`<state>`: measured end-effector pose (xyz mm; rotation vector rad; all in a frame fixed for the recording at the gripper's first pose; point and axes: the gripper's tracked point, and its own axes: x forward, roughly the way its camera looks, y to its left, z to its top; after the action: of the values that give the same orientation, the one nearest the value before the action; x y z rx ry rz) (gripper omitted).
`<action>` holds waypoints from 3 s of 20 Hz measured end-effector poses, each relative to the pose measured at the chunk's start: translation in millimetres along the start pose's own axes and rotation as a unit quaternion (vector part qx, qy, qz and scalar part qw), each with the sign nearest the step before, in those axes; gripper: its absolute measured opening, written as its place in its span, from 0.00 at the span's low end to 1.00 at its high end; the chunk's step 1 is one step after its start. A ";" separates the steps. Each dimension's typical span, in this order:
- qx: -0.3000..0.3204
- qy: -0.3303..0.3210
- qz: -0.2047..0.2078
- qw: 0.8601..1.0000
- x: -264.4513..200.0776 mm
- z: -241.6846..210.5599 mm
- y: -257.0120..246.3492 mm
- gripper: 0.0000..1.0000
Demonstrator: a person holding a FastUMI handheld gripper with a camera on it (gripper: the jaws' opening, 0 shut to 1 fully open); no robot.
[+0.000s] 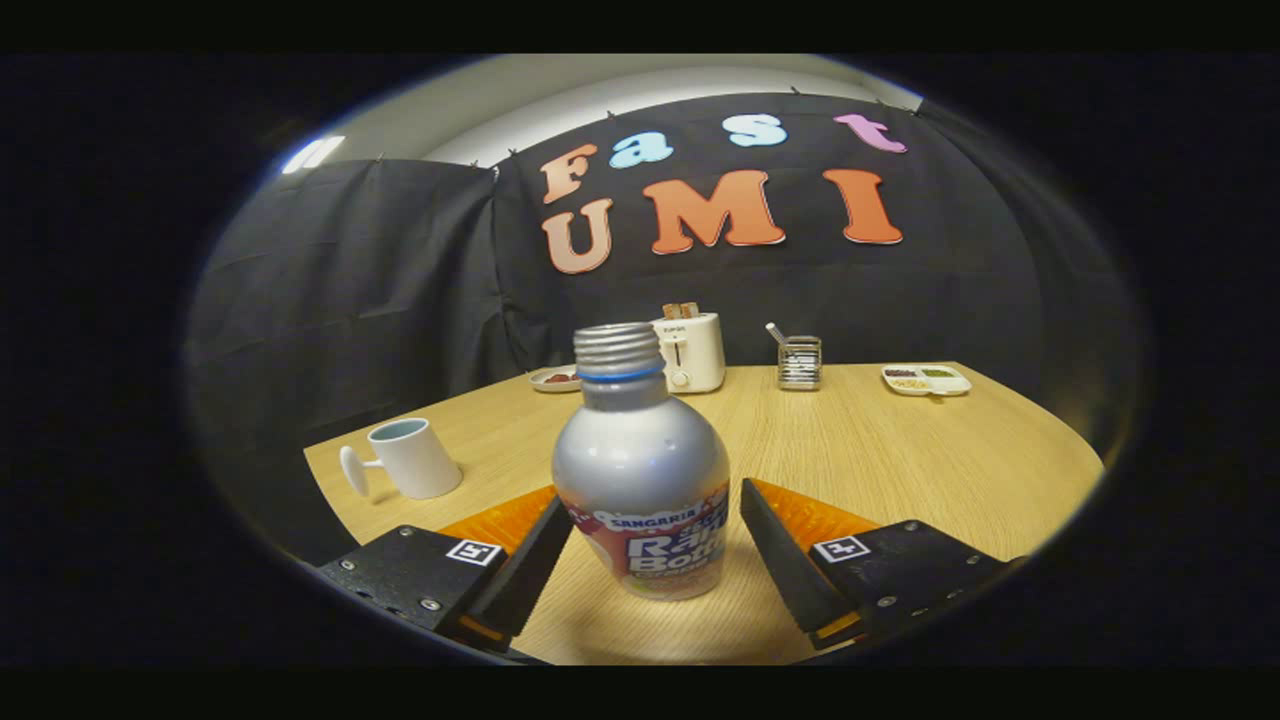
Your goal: Take the bottle from table, then pour the juice into the cup, finally place the bottle on the coaster
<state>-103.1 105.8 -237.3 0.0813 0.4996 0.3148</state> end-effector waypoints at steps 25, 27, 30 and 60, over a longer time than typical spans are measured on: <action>-0.061 0.010 -0.038 0.997 18.6 11.8 9.2 0.80; -0.069 0.005 -0.041 0.997 20.9 18.1 12.4 0.80; -0.077 -0.004 -0.044 0.996 23.4 23.2 16.4 0.79; -0.384 -0.068 -0.131 0.912 61.6 65.1 88.5 0.77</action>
<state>-45.0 209.2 -195.0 -0.7226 0.2162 0.2210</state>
